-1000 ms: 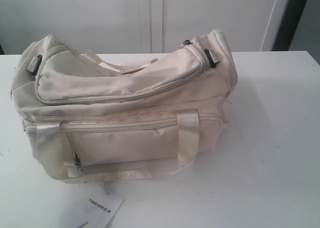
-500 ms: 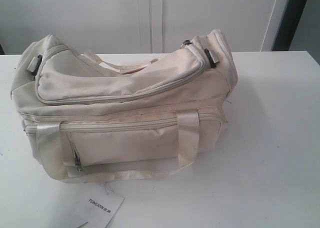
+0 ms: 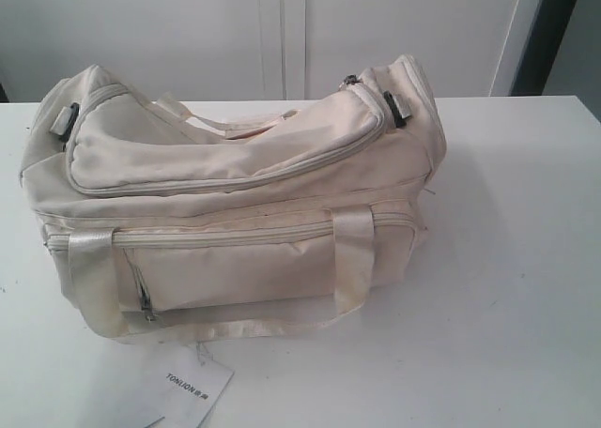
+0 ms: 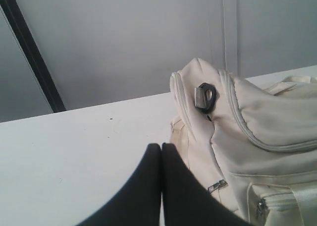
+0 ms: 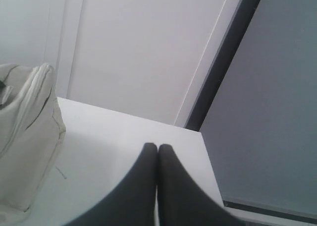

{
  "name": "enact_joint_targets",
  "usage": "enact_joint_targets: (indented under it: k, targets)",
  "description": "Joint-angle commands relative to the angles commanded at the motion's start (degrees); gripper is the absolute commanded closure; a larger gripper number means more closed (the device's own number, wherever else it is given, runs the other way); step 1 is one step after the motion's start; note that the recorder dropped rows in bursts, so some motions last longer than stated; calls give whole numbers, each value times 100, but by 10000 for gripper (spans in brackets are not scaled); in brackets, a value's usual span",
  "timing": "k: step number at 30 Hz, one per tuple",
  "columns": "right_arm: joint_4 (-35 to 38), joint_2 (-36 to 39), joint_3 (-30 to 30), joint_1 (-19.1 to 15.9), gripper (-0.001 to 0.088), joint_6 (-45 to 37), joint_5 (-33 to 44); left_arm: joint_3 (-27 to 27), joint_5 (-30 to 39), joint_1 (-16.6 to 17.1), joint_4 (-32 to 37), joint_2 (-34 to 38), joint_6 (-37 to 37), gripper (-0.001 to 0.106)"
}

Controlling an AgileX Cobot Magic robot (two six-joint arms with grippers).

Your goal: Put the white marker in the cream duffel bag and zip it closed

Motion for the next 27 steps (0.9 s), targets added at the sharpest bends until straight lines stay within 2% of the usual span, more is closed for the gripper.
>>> enact_joint_targets:
  k: [8, 17, 27]
  targets:
    - [8, -688, 424, 0, 868, 18, 32, 125, 530, 0, 0, -699, -104, 1053]
    - [8, -1058, 424, 0, 868, 18, 59, 125, 574, 0, 0, -706, -76, 1053]
    - [8, -1058, 424, 0, 868, 18, 59, 125, 574, 0, 0, -706, -76, 1053]
